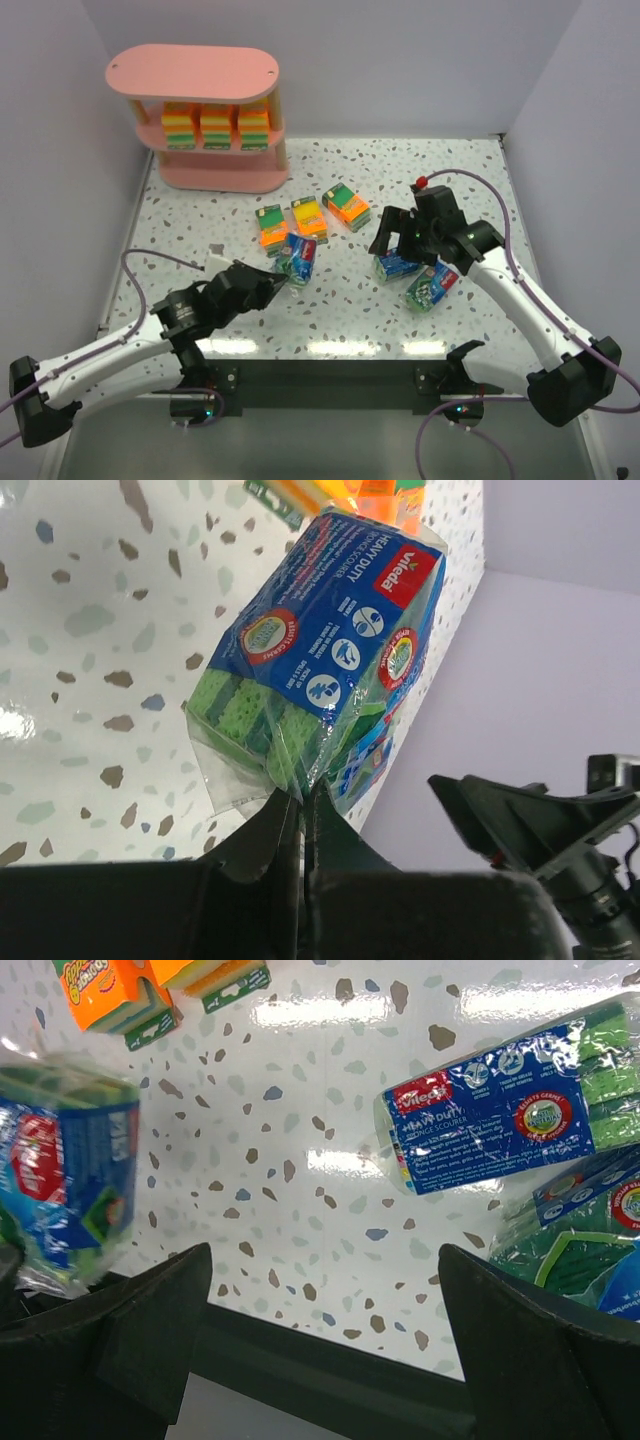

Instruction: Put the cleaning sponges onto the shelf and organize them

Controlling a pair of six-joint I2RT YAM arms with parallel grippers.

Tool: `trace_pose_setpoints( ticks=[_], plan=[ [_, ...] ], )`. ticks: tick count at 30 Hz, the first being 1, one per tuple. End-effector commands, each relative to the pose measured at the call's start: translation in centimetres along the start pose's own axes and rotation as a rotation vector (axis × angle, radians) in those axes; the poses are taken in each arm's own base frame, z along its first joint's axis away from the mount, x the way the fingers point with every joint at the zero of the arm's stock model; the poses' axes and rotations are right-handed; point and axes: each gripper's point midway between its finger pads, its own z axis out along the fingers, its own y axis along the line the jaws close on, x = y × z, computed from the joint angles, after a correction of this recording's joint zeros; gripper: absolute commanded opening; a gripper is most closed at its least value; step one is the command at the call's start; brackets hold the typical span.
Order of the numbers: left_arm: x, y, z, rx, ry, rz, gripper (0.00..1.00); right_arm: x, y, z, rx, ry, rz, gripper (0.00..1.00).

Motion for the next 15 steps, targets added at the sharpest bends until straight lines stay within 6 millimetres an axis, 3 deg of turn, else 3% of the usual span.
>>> trace_pose_setpoints(
  ticks=[1,3,6,8,10,15],
  plan=[
    [-5.7,-2.2,-0.9,0.039,-0.210,0.043,0.00,-0.3,0.3,-0.1,-0.026,-0.012,-0.013,0.99],
    [-6.2,-3.2,-0.2,0.070,-0.167,0.150,0.00,-0.4,0.3,-0.1,-0.025,-0.015,-0.012,0.99],
    [-7.4,-5.7,2.1,0.112,-0.108,0.210,0.00,-0.6,0.2,-0.4,-0.019,-0.021,-0.014,0.99],
    [-8.7,-6.1,3.8,0.118,-0.075,0.227,0.00,-0.8,0.0,-0.8,-0.008,-0.030,-0.019,0.99],
    [-11.1,-6.2,5.2,0.125,-0.060,0.228,0.00,-1.1,-0.1,-1.3,0.000,-0.042,-0.023,0.99],
    [-17.0,-6.7,6.4,0.177,-0.111,0.222,0.00,-1.5,-0.6,-2.3,0.026,-0.074,-0.027,0.99]
  ],
)
